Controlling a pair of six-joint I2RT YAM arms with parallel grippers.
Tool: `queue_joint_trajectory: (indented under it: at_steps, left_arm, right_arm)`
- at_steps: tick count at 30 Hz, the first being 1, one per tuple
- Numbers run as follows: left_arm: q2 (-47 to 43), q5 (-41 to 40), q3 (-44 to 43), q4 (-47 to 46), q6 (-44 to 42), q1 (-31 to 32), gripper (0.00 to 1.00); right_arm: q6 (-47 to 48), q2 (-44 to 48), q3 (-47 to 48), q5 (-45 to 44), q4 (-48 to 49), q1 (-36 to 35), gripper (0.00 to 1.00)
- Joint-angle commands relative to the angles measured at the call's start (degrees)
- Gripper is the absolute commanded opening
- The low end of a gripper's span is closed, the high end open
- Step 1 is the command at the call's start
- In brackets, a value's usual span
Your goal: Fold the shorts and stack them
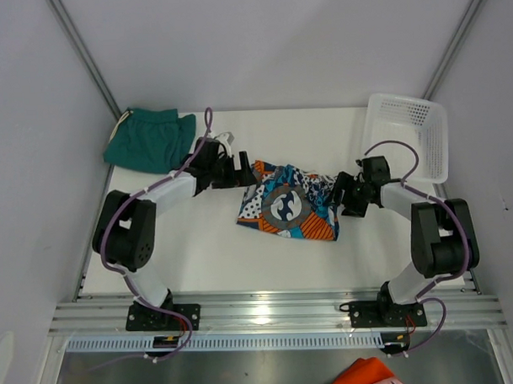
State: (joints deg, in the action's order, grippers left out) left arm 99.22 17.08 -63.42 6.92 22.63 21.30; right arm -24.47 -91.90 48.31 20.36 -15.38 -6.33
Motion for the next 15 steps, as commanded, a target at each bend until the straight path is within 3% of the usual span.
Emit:
queue_joint_trajectory:
  at_steps: [1,15]
  left_arm:
    - [1.6,0.8,0.4,-1.7,1.8,0.0,0.99]
    - [3.6,0.8,4.1,-5.7,2.9,1.8,0.99]
  right_arm:
    - [-0.5,-0.2,-1.4,4.1,2.2,0.8,0.77]
    - [-2.1,-2.8,-3.3,5.7,7.6,-0.1,0.73]
